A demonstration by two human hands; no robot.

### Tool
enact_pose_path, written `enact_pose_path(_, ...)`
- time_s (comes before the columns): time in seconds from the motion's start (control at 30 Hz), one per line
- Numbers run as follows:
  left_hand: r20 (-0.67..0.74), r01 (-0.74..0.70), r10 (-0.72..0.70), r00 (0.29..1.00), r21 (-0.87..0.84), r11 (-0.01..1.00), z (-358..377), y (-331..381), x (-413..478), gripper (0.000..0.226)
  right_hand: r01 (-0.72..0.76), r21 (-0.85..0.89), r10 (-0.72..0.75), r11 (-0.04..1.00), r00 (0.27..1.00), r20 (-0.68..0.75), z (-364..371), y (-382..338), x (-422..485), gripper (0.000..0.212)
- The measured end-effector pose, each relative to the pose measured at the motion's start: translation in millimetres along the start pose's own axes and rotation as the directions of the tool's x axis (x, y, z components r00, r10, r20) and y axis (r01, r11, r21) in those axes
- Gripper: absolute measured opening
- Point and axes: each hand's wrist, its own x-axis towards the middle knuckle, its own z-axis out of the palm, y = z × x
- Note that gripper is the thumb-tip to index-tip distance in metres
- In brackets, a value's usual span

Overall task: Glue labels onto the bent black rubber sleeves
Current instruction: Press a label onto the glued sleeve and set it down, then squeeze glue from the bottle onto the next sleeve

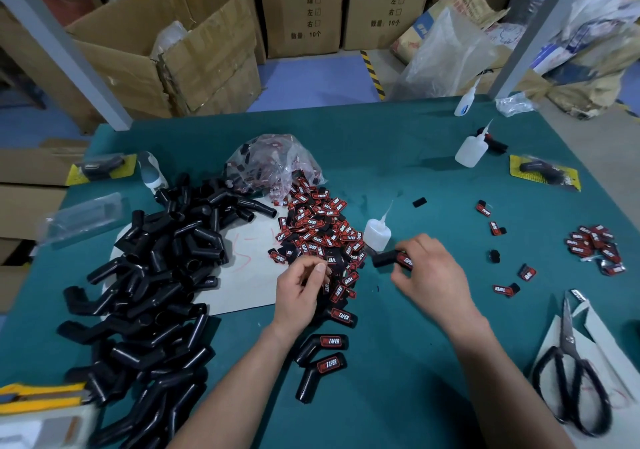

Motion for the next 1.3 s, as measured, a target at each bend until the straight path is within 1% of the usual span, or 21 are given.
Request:
enact_pose_path(0.1,0.010,-0.031,0.031,0.999,0.073,0.997,-1,-3,0,0.010,-0.163,0.023,0.165,0.986,0.979,-0.124,19,26,12,0.023)
enact_pose_path(0.17,0.020,-0.063,0.061,0.998,0.127,0.990,-1,-5,-1,0.011,-0.273,0.073,0.280,0.959,0.954,-0.109,29,40,22,0.022)
enact_pose_path(0.27,0.002,-0.101,0.102,0.995,0.185,0.978,-1,-6,-3,0.019,-0.338,0.091,0.344,0.937,0.937,-0.063,40,45,24,0.026)
enact_pose_path(0.33,-0.018,-0.099,0.104,0.994,0.195,0.976,0,-5,-3,0.015,-0.313,0.099,0.326,0.945,0.930,-0.169,40,41,20,0.026)
enact_pose_path(0.37,-0.033,-0.092,0.101,0.994,0.201,0.975,1,-4,-3,0.012,-0.253,0.106,0.273,0.962,0.923,-0.270,37,37,17,0.021)
enact_pose_path(0.43,-0.063,-0.082,0.098,0.993,0.218,0.973,1,-3,-1,0.013,-0.038,0.130,0.091,0.991,0.898,-0.431,34,20,9,0.013)
enact_pose_path(0.47,-0.073,-0.087,0.106,0.992,0.233,0.969,2,-3,0,0.014,0.068,0.174,0.012,0.982,0.906,-0.422,33,6,5,0.014)
enact_pose_path(0.5,-0.078,-0.094,0.118,0.990,0.253,0.963,3,-3,1,0.014,0.151,0.242,-0.058,0.958,0.934,-0.353,35,-11,1,0.014)
enact_pose_path(0.57,-0.095,-0.093,0.123,0.988,0.273,0.958,2,-5,4,0.009,0.245,0.364,-0.209,0.899,0.969,-0.134,45,-47,0,0.012)
enact_pose_path(0.6,-0.113,-0.077,0.109,0.988,0.258,0.963,1,-6,5,0.010,0.270,0.393,-0.276,0.879,0.960,-0.041,51,-62,3,0.014)
enact_pose_path(0.67,-0.197,-0.008,0.043,0.979,0.175,0.985,-1,-6,6,0.028,0.317,0.410,-0.364,0.855,0.931,0.040,62,-87,20,0.014)
enact_pose_path(0.77,-0.355,0.115,-0.123,0.927,-0.044,0.992,-6,-6,12,0.042,0.314,0.388,-0.371,0.866,0.925,0.079,78,-124,62,0.015)
enact_pose_path(0.83,-0.386,0.167,-0.213,0.898,-0.152,0.974,-7,-7,15,0.049,0.307,0.308,-0.363,0.901,0.920,0.145,91,-146,94,0.024)
enact_pose_path(0.9,-0.394,0.200,-0.257,0.883,-0.180,0.963,-8,-9,18,0.049,0.345,0.168,-0.374,0.923,0.906,0.197,104,-163,121,0.031)
enact_pose_path(0.97,-0.388,0.210,-0.265,0.883,-0.178,0.961,-9,-14,19,0.049,0.341,0.085,-0.351,0.936,0.907,0.230,114,-173,138,0.028)
enact_pose_path(1.07,-0.387,0.230,-0.298,0.873,-0.211,0.950,-11,-14,21,0.046,0.347,-0.038,-0.333,0.937,0.921,0.203,124,-175,146,0.021)
enact_pose_path(1.1,-0.399,0.236,-0.309,0.863,-0.222,0.946,-11,-13,22,0.042,0.341,-0.032,-0.331,0.940,0.928,0.170,126,-173,145,0.021)
enact_pose_path(1.13,-0.410,0.231,-0.313,0.857,-0.238,0.944,-12,-13,22,0.038,0.324,0.018,-0.323,0.946,0.938,0.125,125,-171,142,0.024)
enact_pose_path(1.2,-0.423,0.200,-0.317,0.849,-0.299,0.933,-11,-8,21,0.035,0.283,0.219,-0.289,0.934,0.957,-0.003,117,-164,127,0.030)
enact_pose_path(1.27,-0.432,0.133,-0.308,0.847,-0.389,0.912,-10,-1,19,0.044,0.257,0.419,-0.243,0.871,0.966,-0.088,102,-152,107,0.030)
enact_pose_path(1.3,-0.447,0.079,-0.271,0.853,-0.401,0.913,-10,2,18,0.054,0.256,0.476,-0.230,0.841,0.967,-0.112,95,-144,96,0.029)
